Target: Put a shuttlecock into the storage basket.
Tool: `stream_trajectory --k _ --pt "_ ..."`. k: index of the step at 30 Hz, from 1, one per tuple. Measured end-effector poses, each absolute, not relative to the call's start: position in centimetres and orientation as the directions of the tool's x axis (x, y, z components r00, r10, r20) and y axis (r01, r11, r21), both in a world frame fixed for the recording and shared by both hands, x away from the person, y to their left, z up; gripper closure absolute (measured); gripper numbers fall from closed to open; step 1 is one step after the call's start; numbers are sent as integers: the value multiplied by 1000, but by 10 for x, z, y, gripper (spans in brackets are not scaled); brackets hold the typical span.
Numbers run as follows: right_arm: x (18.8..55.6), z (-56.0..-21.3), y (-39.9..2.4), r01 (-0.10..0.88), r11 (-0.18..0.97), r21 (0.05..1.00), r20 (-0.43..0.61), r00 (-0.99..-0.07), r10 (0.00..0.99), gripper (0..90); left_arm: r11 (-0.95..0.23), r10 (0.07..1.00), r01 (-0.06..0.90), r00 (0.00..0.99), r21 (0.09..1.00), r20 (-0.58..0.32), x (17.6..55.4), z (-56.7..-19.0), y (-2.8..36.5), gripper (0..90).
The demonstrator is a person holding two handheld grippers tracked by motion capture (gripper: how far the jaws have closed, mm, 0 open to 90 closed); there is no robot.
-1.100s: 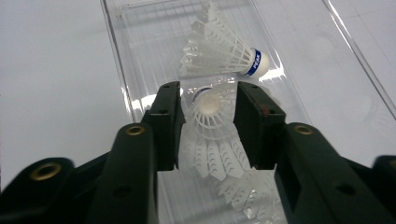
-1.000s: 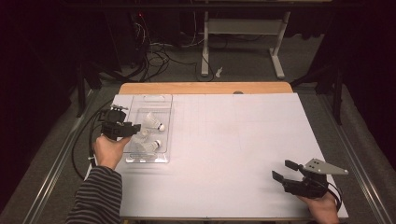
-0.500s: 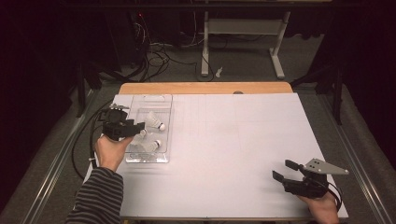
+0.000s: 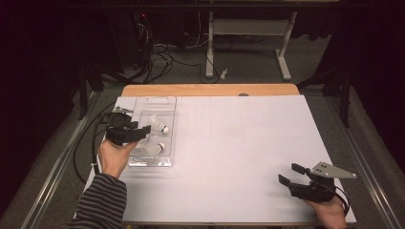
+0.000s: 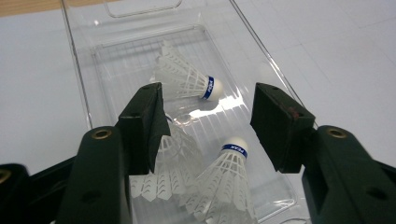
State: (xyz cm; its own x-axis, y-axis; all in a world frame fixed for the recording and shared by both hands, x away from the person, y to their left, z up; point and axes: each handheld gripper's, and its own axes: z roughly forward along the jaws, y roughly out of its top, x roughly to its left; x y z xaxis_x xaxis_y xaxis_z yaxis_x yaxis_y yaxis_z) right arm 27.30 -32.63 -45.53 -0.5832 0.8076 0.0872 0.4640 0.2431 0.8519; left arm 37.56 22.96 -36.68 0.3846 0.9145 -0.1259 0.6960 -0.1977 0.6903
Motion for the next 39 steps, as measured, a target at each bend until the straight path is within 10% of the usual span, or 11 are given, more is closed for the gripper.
stream_trajectory --k 39 --pt "273 -455 -326 461 243 853 88 -587 805 299 -238 880 616 463 751 -101 344 -361 216 428"
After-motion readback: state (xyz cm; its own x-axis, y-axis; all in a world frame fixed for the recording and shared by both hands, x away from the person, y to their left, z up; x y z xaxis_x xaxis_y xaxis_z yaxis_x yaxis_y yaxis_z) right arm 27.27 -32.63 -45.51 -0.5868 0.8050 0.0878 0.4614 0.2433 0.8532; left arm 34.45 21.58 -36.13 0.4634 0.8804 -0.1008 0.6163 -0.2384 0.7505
